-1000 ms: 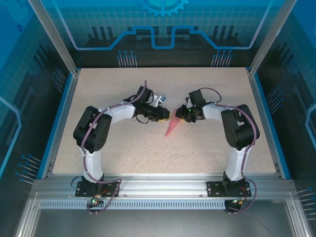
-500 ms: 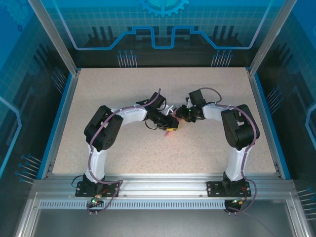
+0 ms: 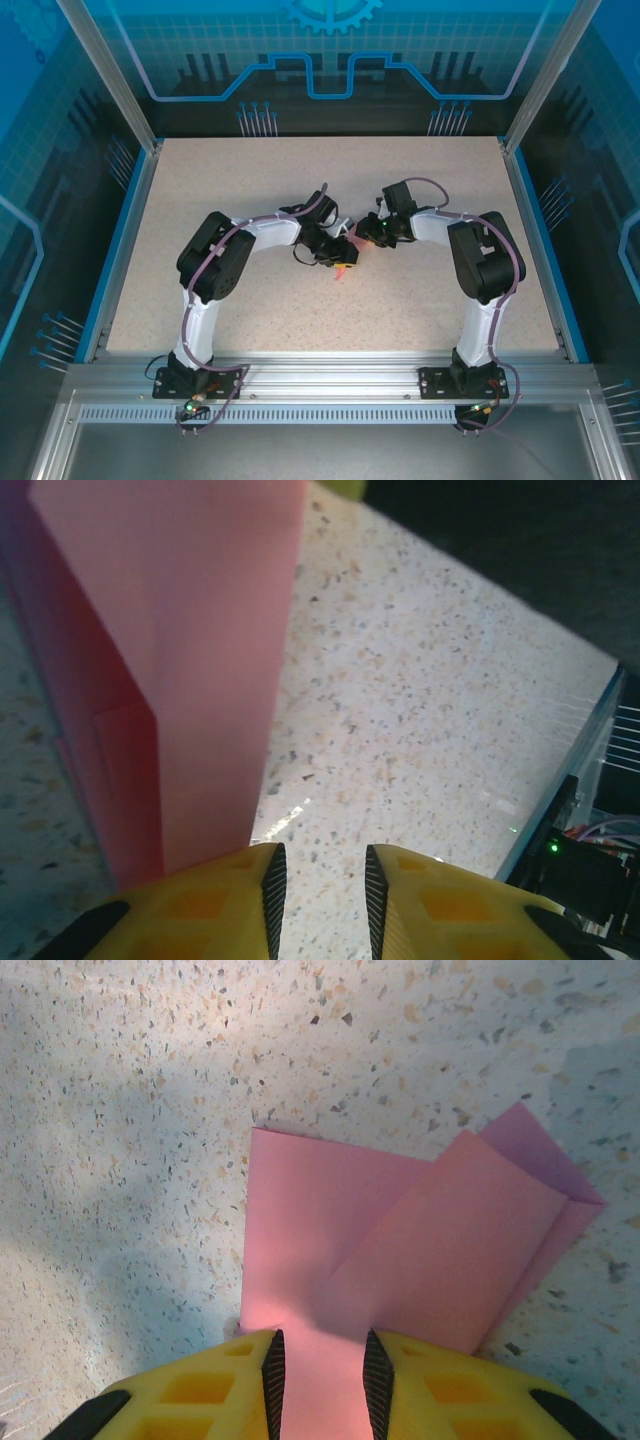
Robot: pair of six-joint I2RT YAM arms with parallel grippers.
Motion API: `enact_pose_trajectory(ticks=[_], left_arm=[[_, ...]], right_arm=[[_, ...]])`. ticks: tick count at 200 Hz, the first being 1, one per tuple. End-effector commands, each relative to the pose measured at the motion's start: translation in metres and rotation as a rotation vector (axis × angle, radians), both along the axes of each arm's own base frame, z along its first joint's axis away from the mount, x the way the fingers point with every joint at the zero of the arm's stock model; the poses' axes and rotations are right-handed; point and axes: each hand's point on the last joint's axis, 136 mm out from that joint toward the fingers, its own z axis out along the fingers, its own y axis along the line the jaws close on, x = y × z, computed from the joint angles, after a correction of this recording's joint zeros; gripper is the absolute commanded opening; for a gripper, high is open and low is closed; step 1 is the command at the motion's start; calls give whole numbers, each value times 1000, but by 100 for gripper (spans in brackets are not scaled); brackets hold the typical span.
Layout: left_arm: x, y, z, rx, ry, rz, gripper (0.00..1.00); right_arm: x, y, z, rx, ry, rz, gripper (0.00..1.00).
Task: Fold a paper plane with a square sheet of paper (fold left side to right side)
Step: Fold the wing for the fifth time at the center of the table.
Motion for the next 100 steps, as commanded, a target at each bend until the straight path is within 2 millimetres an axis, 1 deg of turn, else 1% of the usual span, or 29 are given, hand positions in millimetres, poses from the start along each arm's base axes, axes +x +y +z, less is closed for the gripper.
enact_pose_trajectory(ticks=[1,27,65,100], left_arm=[[2,7,-7,44,-11,-3,30],[2,8,-5,48,-20,3,30],[4,8,3,33,-41,7,30],[4,11,1,45,-44,15,31]], right_arm=[[-27,-11,-36,-82,131,6,31],[-28,-12,-38,-89,133,7,31],[-29,-13,-41,-99,143,10,31],[-29,-13,-41,-99,144,11,31]])
